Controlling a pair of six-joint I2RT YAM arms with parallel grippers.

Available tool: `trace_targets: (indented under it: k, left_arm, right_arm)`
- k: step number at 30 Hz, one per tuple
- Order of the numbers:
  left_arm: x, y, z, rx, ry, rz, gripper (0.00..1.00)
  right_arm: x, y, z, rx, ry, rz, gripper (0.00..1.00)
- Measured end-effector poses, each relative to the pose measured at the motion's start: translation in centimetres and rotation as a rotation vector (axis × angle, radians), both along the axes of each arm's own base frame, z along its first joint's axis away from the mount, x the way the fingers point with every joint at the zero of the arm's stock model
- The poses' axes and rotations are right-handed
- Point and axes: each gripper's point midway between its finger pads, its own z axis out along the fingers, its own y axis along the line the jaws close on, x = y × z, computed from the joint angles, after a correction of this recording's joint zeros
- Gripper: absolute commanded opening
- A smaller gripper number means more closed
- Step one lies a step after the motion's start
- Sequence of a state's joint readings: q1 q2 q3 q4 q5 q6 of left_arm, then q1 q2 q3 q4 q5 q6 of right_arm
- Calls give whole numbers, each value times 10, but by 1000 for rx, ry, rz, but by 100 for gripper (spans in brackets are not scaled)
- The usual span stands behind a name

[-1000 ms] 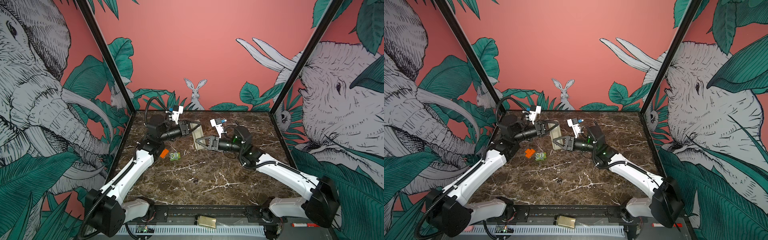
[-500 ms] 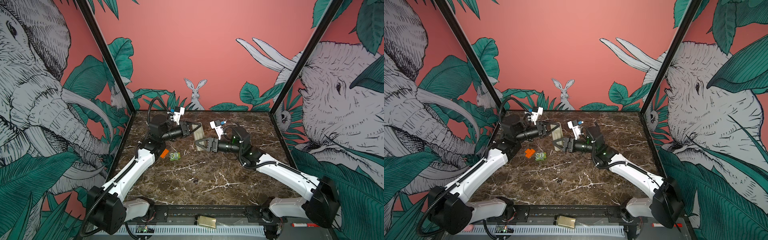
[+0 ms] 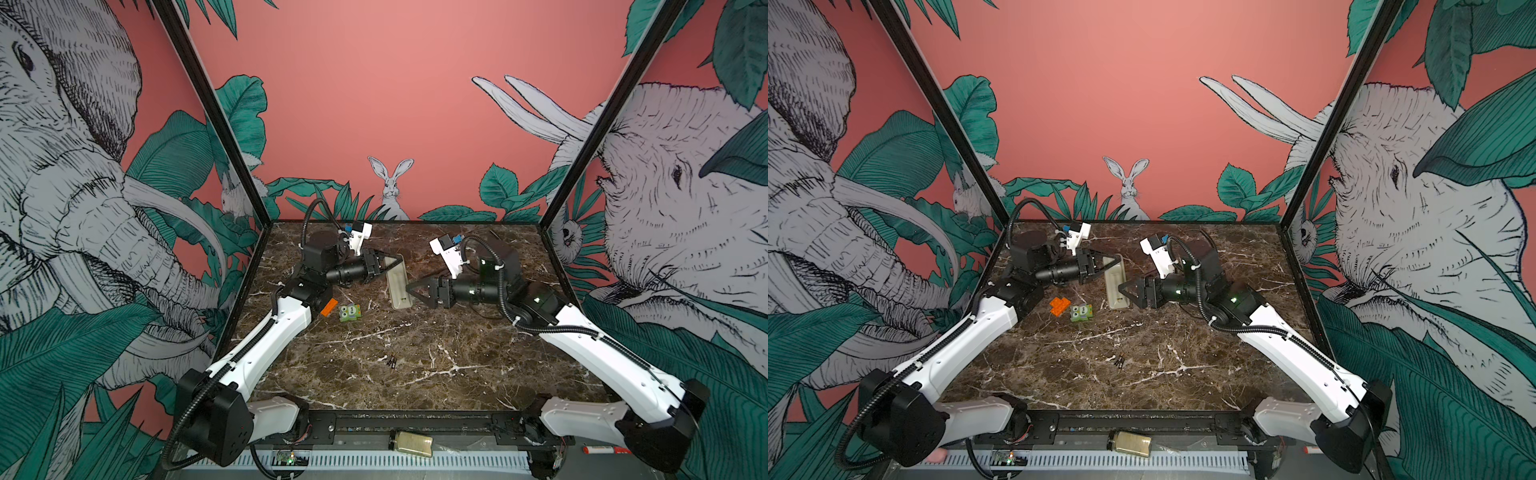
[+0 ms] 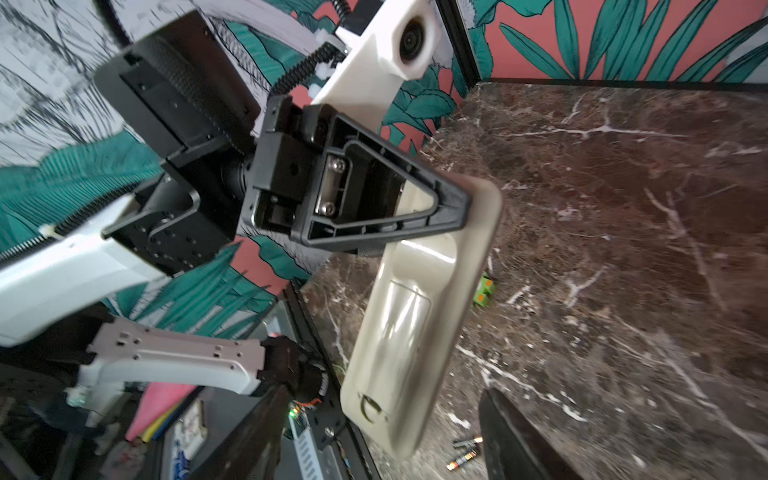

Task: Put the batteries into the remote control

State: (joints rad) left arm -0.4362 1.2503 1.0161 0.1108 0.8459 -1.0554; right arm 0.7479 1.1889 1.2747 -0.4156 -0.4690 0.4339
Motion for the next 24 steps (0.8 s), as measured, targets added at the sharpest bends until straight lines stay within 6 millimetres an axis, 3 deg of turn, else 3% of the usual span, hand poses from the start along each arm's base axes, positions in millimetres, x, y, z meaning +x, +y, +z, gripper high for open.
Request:
trace_targets:
  k: [8,15,24]
  left_arm:
    - [-12,-4,-27,-3,122,-73,0]
    - [-25,-6,-38,-12,195,-137,0]
    - [-37,-6,-69,-32,328,-157,0]
  right_arm:
    - [-13,-19,15,-179,-191,49,72]
    - [-40,-12,12,-305,-331,187,70]
    - [-48,6,-4,-405,-403,293,58]
